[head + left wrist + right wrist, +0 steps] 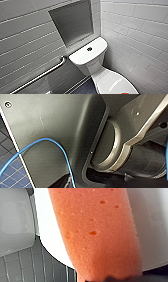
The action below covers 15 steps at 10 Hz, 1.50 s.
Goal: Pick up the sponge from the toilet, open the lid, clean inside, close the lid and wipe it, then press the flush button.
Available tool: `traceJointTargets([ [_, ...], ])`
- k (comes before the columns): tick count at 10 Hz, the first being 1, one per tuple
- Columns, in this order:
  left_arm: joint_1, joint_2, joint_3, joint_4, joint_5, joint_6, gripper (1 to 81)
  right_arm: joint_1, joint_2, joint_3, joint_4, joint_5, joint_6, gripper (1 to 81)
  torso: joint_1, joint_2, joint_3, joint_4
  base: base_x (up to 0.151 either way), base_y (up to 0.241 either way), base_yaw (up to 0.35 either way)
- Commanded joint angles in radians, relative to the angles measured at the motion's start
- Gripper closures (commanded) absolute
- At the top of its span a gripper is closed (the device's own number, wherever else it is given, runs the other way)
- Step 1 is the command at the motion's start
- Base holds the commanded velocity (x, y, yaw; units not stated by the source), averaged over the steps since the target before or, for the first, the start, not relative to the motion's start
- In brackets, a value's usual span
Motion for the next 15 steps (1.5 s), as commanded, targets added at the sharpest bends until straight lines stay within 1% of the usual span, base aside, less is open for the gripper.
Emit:
traceJointTargets([
  [1, 0.011, -0.017, 0.004, 0.006, 0.074, 0.009, 1.0, -0.046, -0.084, 0.120, -0.007, 0.100, -0.047, 81.1, 0.000, 0.000, 0.000, 0.000, 0.000, 0.000, 0.000],
  [3, 0.011, -0.017, 0.007, 0.006, 0.074, 0.009, 1.0, -0.092, -0.093, 0.105, -0.008, 0.145, -0.038, 81.1, 0.000, 0.000, 0.000, 0.000, 0.000, 0.000, 0.000],
  [5, 0.011, -0.019, 0.009, 0.006, 0.074, 0.009, 1.0, -0.144, -0.085, 0.070, -0.011, 0.152, -0.029, 81.1, 0.000, 0.000, 0.000, 0.000, 0.000, 0.000, 0.000],
  [6, 0.011, -0.019, 0.009, 0.004, 0.074, 0.009, 1.0, -0.165, -0.090, 0.067, -0.020, 0.154, 0.001, 81.1, 0.000, 0.000, 0.000, 0.000, 0.000, 0.000, 0.000],
  [7, 0.011, -0.019, 0.009, 0.006, 0.074, 0.009, 1.0, -0.185, -0.110, 0.097, -0.042, 0.178, 0.008, 81.1, 0.000, 0.000, 0.000, 0.000, 0.000, 0.000, 0.000],
  [8, 0.011, -0.019, 0.009, 0.006, 0.074, 0.009, 1.0, -0.213, -0.129, 0.144, -0.065, 0.233, 0.005, 81.1, 0.000, 0.000, 0.000, 0.000, 0.000, 0.000, 0.000],
  [9, 0.011, -0.019, 0.009, 0.006, 0.074, 0.009, 1.0, -0.244, -0.162, 0.221, -0.107, 0.323, -0.001, 81.1, 0.000, 0.000, 0.000, 0.000, 0.000, 0.000, 0.000],
  [10, 0.007, -0.019, 0.007, 0.006, 0.074, 0.009, 1.0, -0.270, -0.173, 0.252, -0.137, 0.350, -0.006, 81.1, 0.000, 0.000, 0.000, 0.000, 0.000, 0.000, 0.000],
  [11, 0.000, -0.022, 0.003, 0.001, 0.074, 0.007, 1.0, -0.293, -0.151, 0.243, -0.143, 0.347, -0.007, 81.1, 0.000, 0.000, 0.000, 0.000, 0.000, 0.000, 0.000],
  [12, -0.013, -0.031, 0.003, -0.008, 0.074, 0.001, 1.0, -0.319, -0.096, 0.187, -0.143, 0.317, -0.046, 81.1, 0.000, 0.000, 0.000, 0.000, 0.000, 0.000, 0.000],
  [14, -0.030, -0.034, 0.001, -0.010, 0.076, -0.003, 1.0, -0.371, -0.012, 0.053, -0.143, 0.171, -0.164, 81.1, 0.000, 0.000, 0.000, 0.000, 0.000, 0.000, 0.000],
  [15, -0.032, -0.045, -0.004, -0.010, 0.076, -0.007, 1.0, -0.402, 0.031, -0.048, -0.151, 0.073, -0.224, 81.1, 0.000, 0.000, 0.000, 0.000, 0.000, 0.000, 0.000],
])
